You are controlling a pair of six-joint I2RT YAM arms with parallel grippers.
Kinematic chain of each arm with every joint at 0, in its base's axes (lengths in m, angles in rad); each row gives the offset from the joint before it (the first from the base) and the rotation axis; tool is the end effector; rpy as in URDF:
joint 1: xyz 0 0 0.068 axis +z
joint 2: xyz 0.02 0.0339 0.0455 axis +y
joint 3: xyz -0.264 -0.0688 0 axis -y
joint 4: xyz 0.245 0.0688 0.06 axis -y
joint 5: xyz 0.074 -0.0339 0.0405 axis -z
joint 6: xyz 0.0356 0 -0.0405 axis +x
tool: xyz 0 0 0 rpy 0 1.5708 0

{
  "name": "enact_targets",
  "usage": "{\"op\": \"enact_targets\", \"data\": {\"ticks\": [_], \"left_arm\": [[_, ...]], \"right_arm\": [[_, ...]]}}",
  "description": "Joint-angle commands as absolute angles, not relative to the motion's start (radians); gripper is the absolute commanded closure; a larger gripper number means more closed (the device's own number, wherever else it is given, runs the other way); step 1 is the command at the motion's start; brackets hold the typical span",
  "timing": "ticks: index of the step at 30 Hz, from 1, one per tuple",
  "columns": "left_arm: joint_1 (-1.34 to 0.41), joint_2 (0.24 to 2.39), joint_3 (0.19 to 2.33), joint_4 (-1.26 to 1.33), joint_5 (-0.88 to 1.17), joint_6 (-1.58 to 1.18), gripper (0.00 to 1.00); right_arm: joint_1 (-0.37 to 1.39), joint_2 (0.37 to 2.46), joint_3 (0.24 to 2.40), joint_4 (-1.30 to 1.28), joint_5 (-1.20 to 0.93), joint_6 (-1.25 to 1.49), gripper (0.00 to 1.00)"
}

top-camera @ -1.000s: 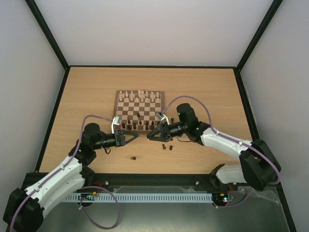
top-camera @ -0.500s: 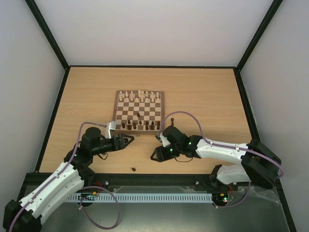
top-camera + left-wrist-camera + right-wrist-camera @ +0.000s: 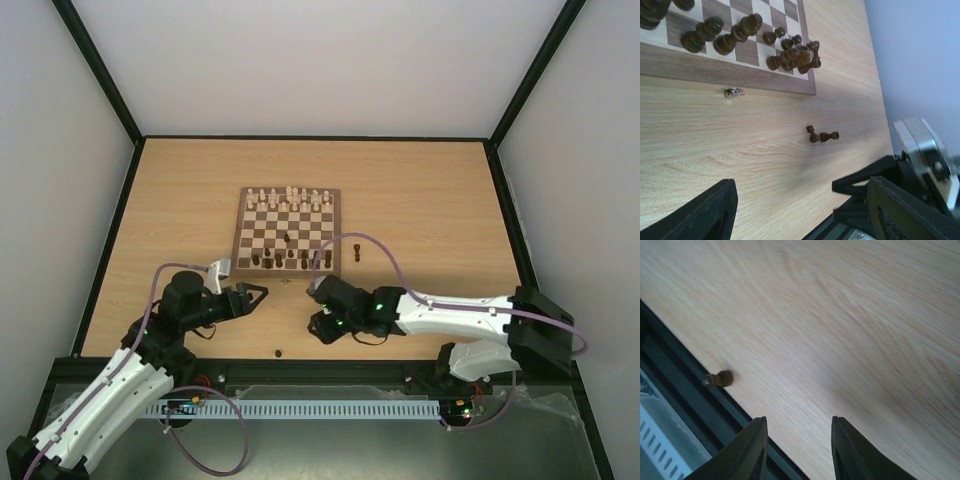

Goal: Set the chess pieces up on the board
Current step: Pick up the chess piece at the center of the board.

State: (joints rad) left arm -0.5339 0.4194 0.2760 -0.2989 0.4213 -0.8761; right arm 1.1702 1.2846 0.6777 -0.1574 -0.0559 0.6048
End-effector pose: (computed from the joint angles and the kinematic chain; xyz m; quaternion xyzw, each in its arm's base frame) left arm 0.1012 -0.0767 0.1998 -0.0305 0.8333 -0.4735 0.2838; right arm 0.0996 0.2402 0.2005 -0.2670 0.8799 0.3204 0.2277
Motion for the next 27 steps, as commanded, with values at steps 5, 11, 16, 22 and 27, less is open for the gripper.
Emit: {"op": "enact_targets", "data": {"ticks": [5, 11, 16, 22, 27], "left_arm": [[-0.537, 0.238, 0.364, -0.538, 0.218, -0.91, 0.17], [-0.537, 0.194, 0.463, -0.651, 0.089, -0.911, 0.01], [-0.537, 0.197, 0.521, -0.686, 0.043, -0.902, 0.01], [-0.537, 0.196, 0.54, -0.693, 0.041, -0.895, 0.01], [-0.537, 0.186, 0.553, -0.701, 0.036, -0.897, 0.01]], "right_arm": [[1.387, 1.455, 0.894, -0.346, 0.183, 0.573, 0.64], [1.467, 1.602, 1.031, -0.41, 0.213, 0.566, 0.64], [1.484, 1.699, 1.099, -0.434, 0.203, 0.569, 0.64], [1.496, 1.757, 1.146, -0.434, 0.201, 0.565, 0.64], [1.495, 1.793, 1.169, -0.43, 0.198, 0.554, 0.64]]}}
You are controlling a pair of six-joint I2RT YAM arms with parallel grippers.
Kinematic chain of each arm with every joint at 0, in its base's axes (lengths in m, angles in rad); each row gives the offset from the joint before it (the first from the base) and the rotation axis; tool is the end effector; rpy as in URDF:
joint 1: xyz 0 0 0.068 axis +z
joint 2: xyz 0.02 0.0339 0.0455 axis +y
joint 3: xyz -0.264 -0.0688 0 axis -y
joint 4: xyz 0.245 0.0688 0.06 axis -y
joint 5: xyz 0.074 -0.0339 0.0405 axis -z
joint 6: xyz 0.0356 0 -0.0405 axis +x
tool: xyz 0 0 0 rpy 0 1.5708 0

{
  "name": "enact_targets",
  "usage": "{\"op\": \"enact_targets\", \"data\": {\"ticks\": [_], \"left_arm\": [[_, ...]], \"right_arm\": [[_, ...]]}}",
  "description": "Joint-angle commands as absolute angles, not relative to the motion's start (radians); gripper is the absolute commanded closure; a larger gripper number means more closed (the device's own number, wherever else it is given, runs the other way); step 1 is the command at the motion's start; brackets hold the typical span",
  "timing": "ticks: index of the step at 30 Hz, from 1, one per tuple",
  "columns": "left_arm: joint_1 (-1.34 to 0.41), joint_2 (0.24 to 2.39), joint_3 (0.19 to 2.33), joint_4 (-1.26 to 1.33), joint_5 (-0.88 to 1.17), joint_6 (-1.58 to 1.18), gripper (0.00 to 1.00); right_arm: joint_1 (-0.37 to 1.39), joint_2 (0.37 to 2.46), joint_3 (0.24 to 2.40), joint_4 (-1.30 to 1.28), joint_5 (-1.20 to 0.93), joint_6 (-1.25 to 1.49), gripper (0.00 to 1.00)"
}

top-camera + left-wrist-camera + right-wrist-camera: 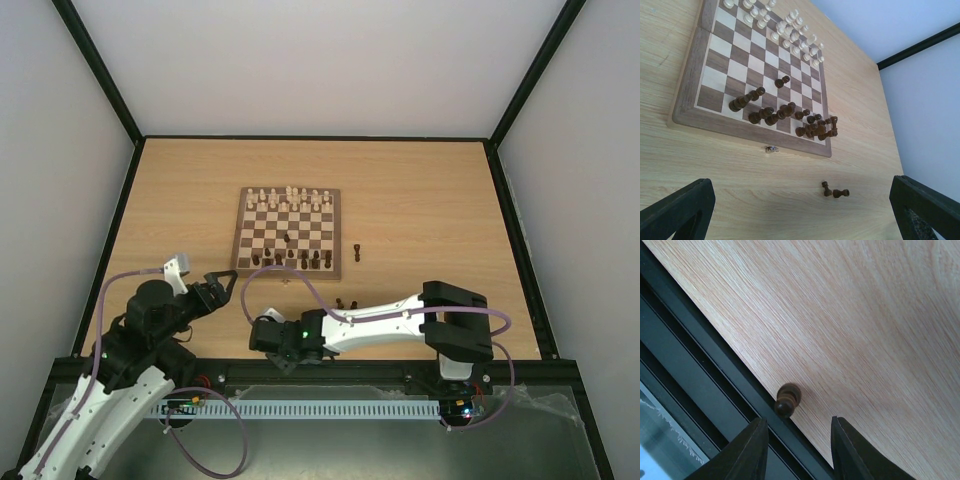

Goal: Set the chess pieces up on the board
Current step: Pick up the chess piece at the center of the board.

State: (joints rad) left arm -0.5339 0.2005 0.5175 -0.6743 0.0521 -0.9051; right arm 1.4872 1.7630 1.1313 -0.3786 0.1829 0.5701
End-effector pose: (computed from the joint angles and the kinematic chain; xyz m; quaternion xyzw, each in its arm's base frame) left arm 0.0662 -0.0413 0.2611 -0.1369 0.8099 -0.3917 0.4146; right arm 0.0366 0.3597 0.1841 -0.4010 0.8693 0.1907 0.2173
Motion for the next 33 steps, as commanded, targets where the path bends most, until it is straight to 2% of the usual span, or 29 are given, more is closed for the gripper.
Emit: {"op": "enact_targets", "data": {"ticks": [1, 16, 23, 33], "left_arm": [[-0.536, 0.184, 0.555, -0.705, 0.033, -0.897, 0.01], [-0.537, 0.181, 0.564, -0.713, 0.022, -0.899, 0.01], [-0.537, 0.182, 0.563, -0.718, 0.013, -0.898, 0.01], [-0.537, 0.179, 0.565, -0.721, 0.01, -0.897, 0.01]], "right_arm": [[1.496, 1.8, 1.172, -0.428, 0.195, 0.553, 0.64], [1.496, 1.845, 1.184, -0.395, 0.189, 0.541, 0.65], [1.496, 1.866, 1.199, -0.387, 0.188, 0.533, 0.68], [1.496, 1.879, 1.207, -0.382, 0.195, 0.531, 0.78]]}}
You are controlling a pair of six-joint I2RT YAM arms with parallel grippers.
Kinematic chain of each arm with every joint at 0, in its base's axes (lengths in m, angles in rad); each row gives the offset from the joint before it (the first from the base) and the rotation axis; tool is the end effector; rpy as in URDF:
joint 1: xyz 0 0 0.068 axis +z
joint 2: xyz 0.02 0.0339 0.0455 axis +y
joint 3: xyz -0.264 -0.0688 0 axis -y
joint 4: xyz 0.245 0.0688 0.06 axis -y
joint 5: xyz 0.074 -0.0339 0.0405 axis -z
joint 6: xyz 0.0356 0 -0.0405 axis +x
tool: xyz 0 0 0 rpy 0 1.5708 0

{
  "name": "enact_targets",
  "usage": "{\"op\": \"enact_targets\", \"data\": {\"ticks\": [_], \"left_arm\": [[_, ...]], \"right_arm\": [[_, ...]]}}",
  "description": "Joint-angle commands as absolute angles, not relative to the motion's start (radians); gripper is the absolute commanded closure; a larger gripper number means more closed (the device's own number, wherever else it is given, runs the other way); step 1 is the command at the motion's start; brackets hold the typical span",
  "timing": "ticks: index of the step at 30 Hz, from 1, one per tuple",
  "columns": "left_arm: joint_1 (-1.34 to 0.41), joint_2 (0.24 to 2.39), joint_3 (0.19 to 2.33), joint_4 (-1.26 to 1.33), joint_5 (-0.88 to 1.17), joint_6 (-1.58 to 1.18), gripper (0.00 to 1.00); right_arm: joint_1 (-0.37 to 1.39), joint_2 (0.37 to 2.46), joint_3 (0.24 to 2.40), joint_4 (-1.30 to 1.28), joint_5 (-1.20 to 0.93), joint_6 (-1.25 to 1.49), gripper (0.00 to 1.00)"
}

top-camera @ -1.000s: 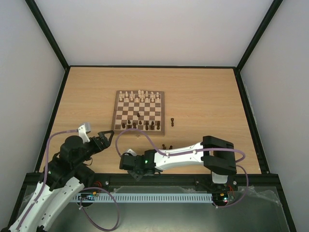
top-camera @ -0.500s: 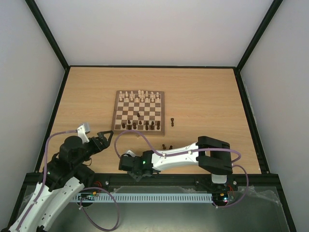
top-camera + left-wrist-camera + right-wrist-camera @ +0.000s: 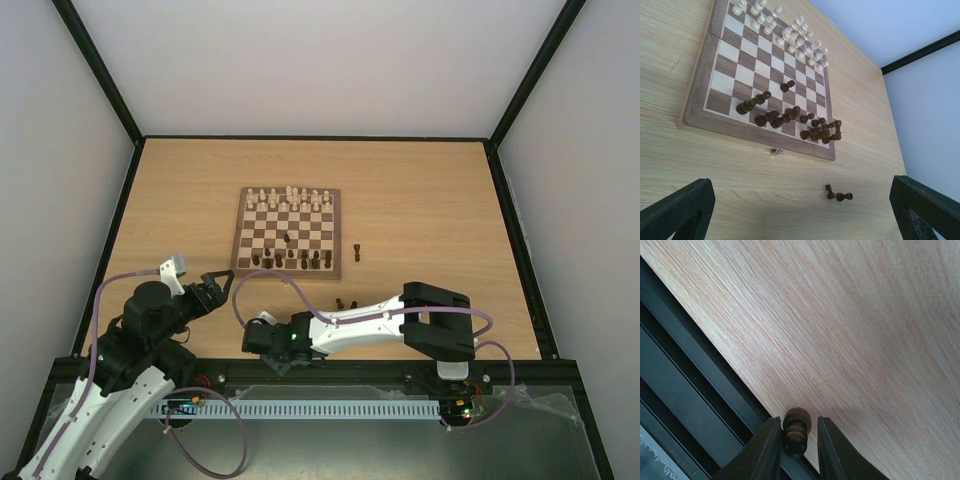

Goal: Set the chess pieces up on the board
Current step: Pick up the chess piece at the center of the board, then place the chess piece on the chessboard.

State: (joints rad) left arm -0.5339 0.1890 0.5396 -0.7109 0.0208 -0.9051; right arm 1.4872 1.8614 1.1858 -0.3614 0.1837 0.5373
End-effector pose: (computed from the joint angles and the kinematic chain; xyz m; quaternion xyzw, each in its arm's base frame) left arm 0.0622 -0.0377 0.2650 -0.1459 0.8093 -0.3814 0.4223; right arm 0.0382 0.3779 0.1662 -0.4177 0.8653 0.1758 0.2142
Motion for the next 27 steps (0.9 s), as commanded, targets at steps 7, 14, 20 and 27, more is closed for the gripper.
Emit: {"op": "enact_targets", "data": {"ticks": [7, 14, 20, 27], "left_arm": [[-0.537, 0.18, 0.566, -0.721, 0.006, -0.897, 0.01], [-0.537, 0.176, 0.588, -0.726, -0.034, -0.899, 0.01], [-0.537, 0.196, 0.639, -0.712, -0.084, -0.887, 0.01], [-0.536, 0.225, 0.682, -0.692, -0.087, -0.868, 0.01]], "right_arm": [[1.494, 1.873, 1.206, -0.385, 0.208, 0.53, 0.9], [1.4, 1.781, 1.233, -0.385, 0.19, 0.502, 0.92], [1.283, 1.807, 1.44, -0.467, 0.188, 0.392, 0.92], [1.139, 1.974, 1.793, -0.566, 0.175, 0.281, 0.91]]}}
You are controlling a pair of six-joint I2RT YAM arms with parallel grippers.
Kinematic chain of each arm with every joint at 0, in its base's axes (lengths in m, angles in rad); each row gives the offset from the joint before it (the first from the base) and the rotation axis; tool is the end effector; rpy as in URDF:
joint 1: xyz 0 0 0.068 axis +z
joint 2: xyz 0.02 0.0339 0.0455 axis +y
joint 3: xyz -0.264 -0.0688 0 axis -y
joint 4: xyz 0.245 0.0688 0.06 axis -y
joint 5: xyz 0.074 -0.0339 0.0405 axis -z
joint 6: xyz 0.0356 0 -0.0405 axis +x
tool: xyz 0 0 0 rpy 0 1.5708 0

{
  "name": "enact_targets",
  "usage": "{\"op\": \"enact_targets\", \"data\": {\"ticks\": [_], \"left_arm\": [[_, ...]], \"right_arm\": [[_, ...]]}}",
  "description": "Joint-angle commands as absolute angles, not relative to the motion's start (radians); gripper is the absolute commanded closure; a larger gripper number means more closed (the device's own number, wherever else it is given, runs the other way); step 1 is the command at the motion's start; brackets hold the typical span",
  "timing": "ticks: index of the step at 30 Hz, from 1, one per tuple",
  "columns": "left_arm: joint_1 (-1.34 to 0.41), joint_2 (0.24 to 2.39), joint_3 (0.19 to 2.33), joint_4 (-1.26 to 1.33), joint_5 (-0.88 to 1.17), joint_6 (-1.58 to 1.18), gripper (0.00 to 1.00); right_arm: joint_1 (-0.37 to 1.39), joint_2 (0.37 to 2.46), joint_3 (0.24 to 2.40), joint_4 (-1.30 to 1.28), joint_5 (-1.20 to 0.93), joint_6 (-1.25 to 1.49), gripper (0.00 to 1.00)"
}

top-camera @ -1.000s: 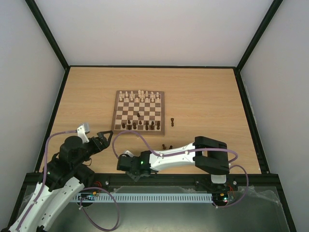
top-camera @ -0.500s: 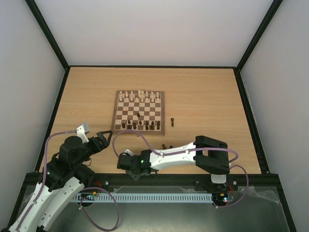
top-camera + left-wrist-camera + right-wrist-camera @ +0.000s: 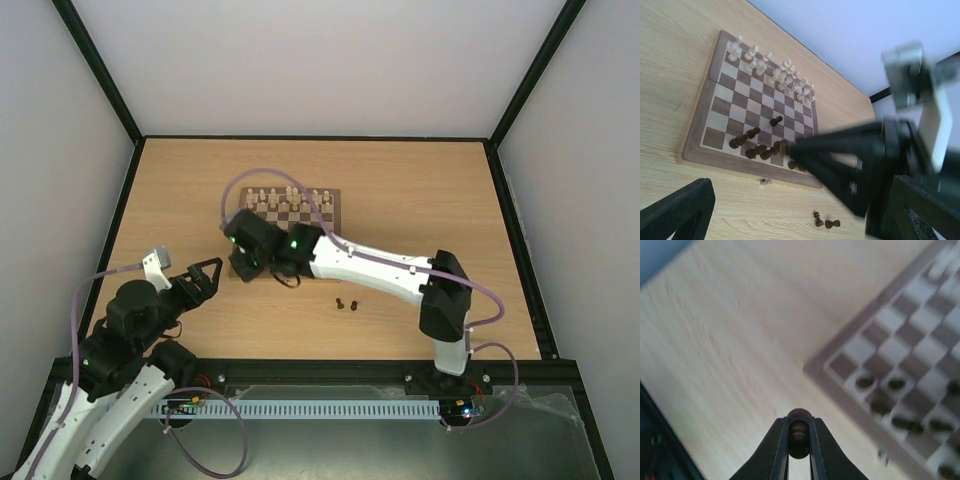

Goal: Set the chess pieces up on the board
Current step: Place the chess piece on the chessboard.

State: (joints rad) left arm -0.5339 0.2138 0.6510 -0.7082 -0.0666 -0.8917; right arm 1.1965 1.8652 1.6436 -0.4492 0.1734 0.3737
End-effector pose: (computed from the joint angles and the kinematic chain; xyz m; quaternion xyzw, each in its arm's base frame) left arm 0.0564 -0.0306 0.2983 -0.1614 0.7794 -0.3754 0.4749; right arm 0.1645 0.4019 0.3030 -0.3242 0.8373 0.2512 0.3616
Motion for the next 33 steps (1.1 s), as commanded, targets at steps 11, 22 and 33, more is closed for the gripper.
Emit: {"op": "enact_targets", "data": {"ticks": [11, 22, 33], "left_arm": [[-0.537, 0.176, 0.721, -0.732, -0.104, -0.871, 0.01], [-0.537, 0.167, 0.745, -0.752, -0.115, -0.858, 0.01], [-0.537, 0.175, 0.737, -0.739, -0.111, -0.855, 0.01]], "right_arm": [[1.053, 2.344, 2.226, -0.707, 0.15, 0.209, 0.91], [1.04, 2.469, 2.306, -0.741, 0.184, 0.203, 0.91], [1.026, 2.498, 2.299, -0.749, 0.186, 0.201, 0.91]]}}
